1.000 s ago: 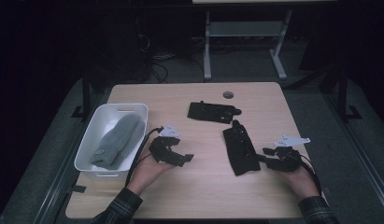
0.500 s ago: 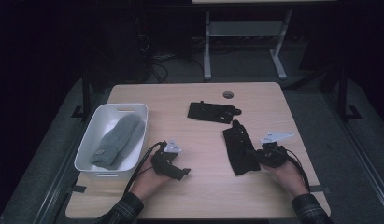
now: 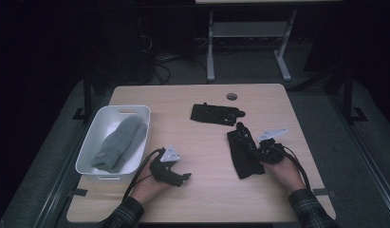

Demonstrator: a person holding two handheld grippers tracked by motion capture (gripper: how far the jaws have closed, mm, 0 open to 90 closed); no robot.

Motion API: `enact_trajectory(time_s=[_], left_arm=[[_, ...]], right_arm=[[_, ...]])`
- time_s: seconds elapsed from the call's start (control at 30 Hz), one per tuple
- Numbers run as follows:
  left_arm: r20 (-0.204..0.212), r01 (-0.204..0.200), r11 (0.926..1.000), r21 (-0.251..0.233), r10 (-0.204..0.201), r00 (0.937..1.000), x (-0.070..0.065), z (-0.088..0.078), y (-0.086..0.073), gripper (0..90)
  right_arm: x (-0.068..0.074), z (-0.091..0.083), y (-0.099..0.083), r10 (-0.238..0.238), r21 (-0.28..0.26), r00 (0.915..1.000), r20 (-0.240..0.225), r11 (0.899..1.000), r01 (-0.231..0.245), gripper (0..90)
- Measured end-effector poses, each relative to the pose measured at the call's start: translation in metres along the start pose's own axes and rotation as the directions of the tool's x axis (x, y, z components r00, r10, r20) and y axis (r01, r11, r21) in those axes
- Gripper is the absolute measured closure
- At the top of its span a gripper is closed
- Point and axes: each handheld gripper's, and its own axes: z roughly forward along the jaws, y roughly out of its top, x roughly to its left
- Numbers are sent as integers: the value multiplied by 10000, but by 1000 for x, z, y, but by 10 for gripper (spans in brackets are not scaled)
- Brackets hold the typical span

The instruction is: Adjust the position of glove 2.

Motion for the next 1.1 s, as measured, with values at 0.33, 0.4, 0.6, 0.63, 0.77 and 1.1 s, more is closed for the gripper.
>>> enact_trajectory(time_s=[0.33, 0.4, 0.6, 0.63, 0.77, 1.1], left_arm=[[-22, 3, 10000, -28, -3, 10000, 0, 1, 0, 125], [-30, 0, 10000, -27, 0, 10000, 0, 1, 0, 125], [-59, 98, 9999, -86, -98, 9999, 0, 1, 0, 125], [-58, 109, 9999, -90, -109, 9999, 0, 1, 0, 125], [-72, 20, 10000, 5, -20, 10000, 1, 1, 1, 125], [-77, 23, 10000, -7, -23, 10000, 1, 1, 1, 125]], right_arm=[[13, -8, -8, -149, 283, 9995, -263, 9995, 157, 900], [18, -9, -9, -173, 358, 9996, -242, 9992, 182, 900], [33, -15, -17, -193, 479, 9990, -412, 9986, 212, 900], [36, -16, -18, -205, 490, 9987, -457, 9985, 227, 900], [45, -19, -23, -167, 476, 9978, -643, 9987, 198, 900], [62, -23, -28, -396, 631, 9926, -1146, 9969, 471, 898]])
